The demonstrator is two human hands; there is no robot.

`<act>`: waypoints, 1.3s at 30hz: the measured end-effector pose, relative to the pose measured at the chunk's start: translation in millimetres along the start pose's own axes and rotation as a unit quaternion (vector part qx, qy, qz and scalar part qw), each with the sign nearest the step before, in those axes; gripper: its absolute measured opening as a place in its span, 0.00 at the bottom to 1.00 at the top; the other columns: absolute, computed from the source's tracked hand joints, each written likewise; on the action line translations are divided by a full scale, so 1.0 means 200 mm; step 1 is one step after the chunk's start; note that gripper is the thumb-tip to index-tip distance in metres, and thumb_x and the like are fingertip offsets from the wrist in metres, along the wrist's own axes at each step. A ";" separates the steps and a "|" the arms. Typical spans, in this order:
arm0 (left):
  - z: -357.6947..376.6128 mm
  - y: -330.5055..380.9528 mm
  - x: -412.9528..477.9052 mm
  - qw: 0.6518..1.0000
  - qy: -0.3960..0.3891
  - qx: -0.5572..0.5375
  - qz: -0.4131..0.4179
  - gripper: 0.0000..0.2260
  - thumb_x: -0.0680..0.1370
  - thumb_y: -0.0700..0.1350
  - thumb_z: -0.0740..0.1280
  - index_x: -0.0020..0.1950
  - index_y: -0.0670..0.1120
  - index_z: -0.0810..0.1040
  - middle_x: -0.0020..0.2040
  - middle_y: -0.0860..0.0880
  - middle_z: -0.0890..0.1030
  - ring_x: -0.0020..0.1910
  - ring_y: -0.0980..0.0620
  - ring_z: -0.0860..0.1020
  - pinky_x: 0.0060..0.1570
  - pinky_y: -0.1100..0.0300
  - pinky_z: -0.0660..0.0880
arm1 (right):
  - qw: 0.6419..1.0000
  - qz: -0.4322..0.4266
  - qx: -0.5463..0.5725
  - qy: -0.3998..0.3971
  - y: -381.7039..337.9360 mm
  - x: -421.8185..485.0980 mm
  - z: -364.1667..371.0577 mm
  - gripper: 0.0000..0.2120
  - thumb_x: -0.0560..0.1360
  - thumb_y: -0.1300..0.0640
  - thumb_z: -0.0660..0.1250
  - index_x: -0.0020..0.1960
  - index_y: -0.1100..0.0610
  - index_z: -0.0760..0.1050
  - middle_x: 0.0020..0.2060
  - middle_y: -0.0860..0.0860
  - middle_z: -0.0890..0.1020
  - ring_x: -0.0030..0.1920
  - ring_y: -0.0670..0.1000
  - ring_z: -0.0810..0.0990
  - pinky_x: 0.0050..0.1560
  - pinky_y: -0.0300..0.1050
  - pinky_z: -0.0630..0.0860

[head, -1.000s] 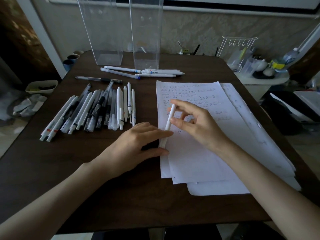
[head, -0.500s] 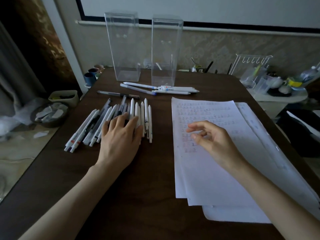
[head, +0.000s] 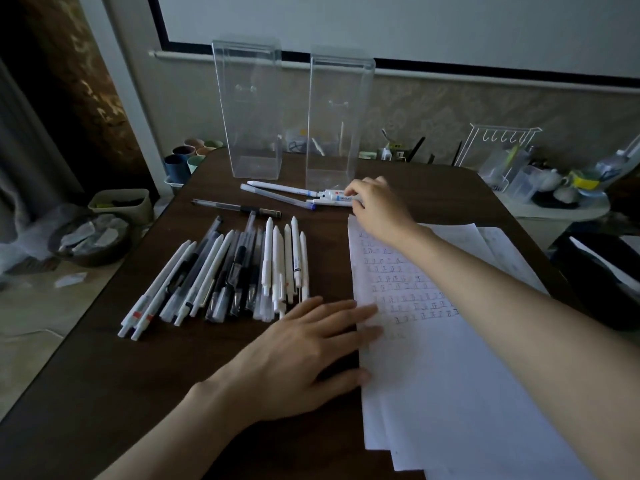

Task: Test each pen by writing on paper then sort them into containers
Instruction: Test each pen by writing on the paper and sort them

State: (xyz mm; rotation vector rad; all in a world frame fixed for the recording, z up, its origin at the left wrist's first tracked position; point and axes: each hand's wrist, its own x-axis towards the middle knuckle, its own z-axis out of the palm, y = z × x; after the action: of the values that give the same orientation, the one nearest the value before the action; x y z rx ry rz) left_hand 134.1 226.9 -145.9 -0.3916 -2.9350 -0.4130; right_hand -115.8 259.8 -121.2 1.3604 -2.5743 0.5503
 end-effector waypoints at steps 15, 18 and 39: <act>0.03 -0.01 0.01 1.000 0.000 -0.025 -0.005 0.22 0.80 0.61 0.52 0.72 0.55 0.66 0.73 0.56 0.64 0.73 0.60 0.57 0.71 0.51 0.59 | 0.989 -0.028 -0.126 -0.065 0.04 0.01 0.04 0.09 0.78 0.66 0.60 0.57 0.59 0.69 0.54 0.56 0.72 0.55 0.58 0.72 0.53 0.50 0.67; 0.02 -0.01 0.01 0.999 0.002 -0.031 -0.008 0.22 0.80 0.61 0.52 0.71 0.56 0.66 0.73 0.56 0.64 0.72 0.61 0.57 0.70 0.51 0.60 | 0.974 -0.069 -0.209 -0.058 0.02 -0.01 0.02 0.19 0.72 0.73 0.61 0.62 0.62 0.67 0.57 0.58 0.72 0.58 0.59 0.70 0.58 0.52 0.66; -0.01 0.11 -0.02 0.998 0.011 -0.033 0.050 0.20 0.80 0.57 0.56 0.70 0.51 0.70 0.70 0.54 0.68 0.67 0.58 0.66 0.66 0.63 0.62 | 0.990 0.086 -0.059 -0.092 0.11 -0.84 -0.27 0.14 0.77 0.58 0.58 0.63 0.54 0.68 0.56 0.53 0.70 0.56 0.55 0.68 0.56 0.47 0.65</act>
State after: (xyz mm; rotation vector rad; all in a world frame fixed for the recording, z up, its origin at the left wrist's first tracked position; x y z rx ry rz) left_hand 144.1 246.0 -138.9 -0.5360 -2.8710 -0.4996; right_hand -39.0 419.9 -131.5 1.2103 -2.8415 0.3032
